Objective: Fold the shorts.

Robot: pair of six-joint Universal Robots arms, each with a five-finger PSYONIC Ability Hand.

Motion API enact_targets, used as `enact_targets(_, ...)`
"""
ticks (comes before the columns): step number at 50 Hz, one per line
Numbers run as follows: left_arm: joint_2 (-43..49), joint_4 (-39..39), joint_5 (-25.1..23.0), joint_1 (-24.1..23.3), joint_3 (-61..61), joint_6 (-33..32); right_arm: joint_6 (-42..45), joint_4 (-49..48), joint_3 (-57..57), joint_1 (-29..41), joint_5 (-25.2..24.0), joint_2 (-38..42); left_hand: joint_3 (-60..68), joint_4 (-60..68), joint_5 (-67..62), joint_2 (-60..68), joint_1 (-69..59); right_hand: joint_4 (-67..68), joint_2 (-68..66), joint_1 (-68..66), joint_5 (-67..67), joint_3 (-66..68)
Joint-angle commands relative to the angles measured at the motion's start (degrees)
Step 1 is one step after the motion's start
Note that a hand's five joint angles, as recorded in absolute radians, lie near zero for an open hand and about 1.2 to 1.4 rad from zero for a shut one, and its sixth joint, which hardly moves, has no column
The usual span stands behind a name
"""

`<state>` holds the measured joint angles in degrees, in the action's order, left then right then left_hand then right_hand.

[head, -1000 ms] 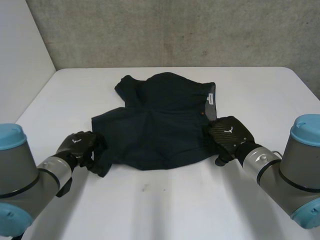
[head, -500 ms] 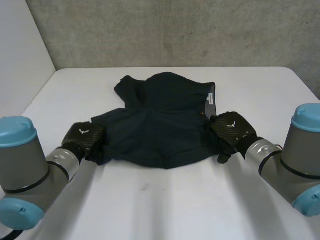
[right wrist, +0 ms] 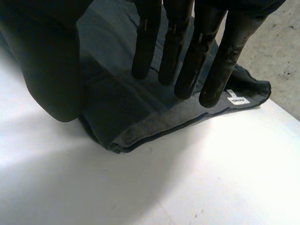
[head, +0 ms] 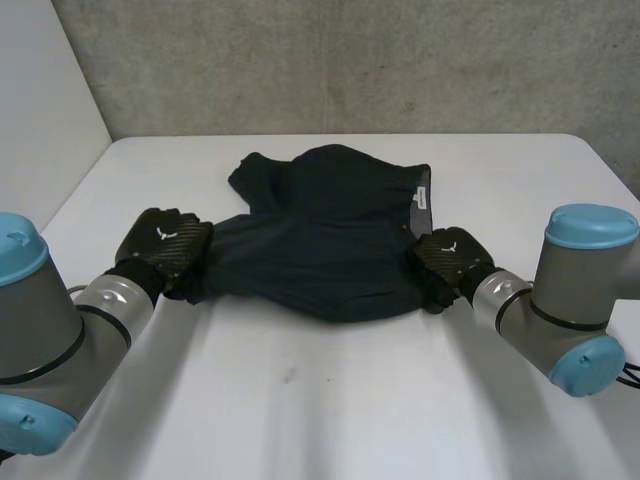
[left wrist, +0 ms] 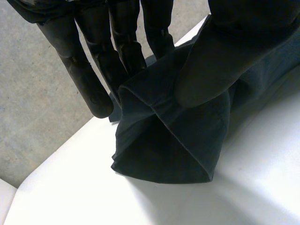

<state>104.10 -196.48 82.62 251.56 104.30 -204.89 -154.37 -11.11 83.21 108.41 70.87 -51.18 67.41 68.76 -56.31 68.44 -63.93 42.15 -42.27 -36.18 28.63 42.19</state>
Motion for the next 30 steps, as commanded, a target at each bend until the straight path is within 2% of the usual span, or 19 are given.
enact_targets(1,-0.5,0.0,-0.2,0.0,-0.2,0.0,-0.2,0.0,-1.1,0.1,-0.1,0.8,12.6,11.2,-13.7,11.6,-16.1,7.0,-6.8,-12.9,10.5,6.9)
enact_targets(4,-0.6,0.0,-0.3,0.0,-0.2,0.0,-0.2,0.1,-1.5,0.1,-0.1,1.2,12.6,11.2,-13.7,11.6,-16.1,7.8,-7.7,-13.8,11.3,7.7)
enact_targets(7,-0.6,0.0,-0.3,0.0,-0.2,0.0,-0.1,0.2,-1.7,0.2,-0.1,1.3,12.6,11.2,-13.7,11.6,-16.1,34.3,-34.1,-40.2,37.8,34.2)
enact_targets(8,-0.6,0.0,-0.3,0.0,-0.2,0.0,-0.1,0.3,-1.8,0.2,0.0,1.0,12.6,11.2,-13.7,11.6,-16.1,37.8,-37.7,-43.8,41.3,37.8)
enact_targets(11,-0.7,0.0,-0.3,0.1,-0.3,-0.1,-0.4,0.7,-1.8,0.1,0.1,-0.1,12.6,11.2,-13.7,11.6,-16.1,37.8,-37.7,-43.8,41.4,37.8)
enact_targets(15,-2.1,0.7,-0.4,0.0,-0.1,-0.8,-0.2,3.0,-0.9,0.1,0.3,-5.5,12.6,11.2,-13.7,11.6,-16.1,37.8,-37.7,-43.8,41.4,37.8)
enact_targets(19,-5.4,2.6,-0.4,-0.1,0.9,-4.4,0.9,9.7,-0.7,-0.3,0.5,-11.2,12.6,11.2,-13.7,11.6,-16.1,37.8,-37.7,-43.8,41.4,37.8)
enact_targets(23,-10.2,9.3,-0.2,-0.3,2.0,-9.8,3.8,18.9,-0.5,0.0,0.5,-15.3,12.6,11.2,-13.7,11.6,-16.1,37.8,-37.7,-43.8,41.4,37.8)
enact_targets(24,-12.2,13.6,0.0,-0.6,2.5,-11.8,5.3,22.1,-0.2,0.1,0.9,-16.7,12.6,11.2,-13.7,11.6,-16.1,37.8,-37.7,-43.8,41.4,37.8)
enact_targets(30,-18.5,29.2,0.1,-1.8,5.2,-14.9,11.7,31.1,2.2,0.5,5.5,-21.0,12.6,11.2,-13.7,11.6,-16.1,37.8,-37.7,-43.8,41.4,37.8)
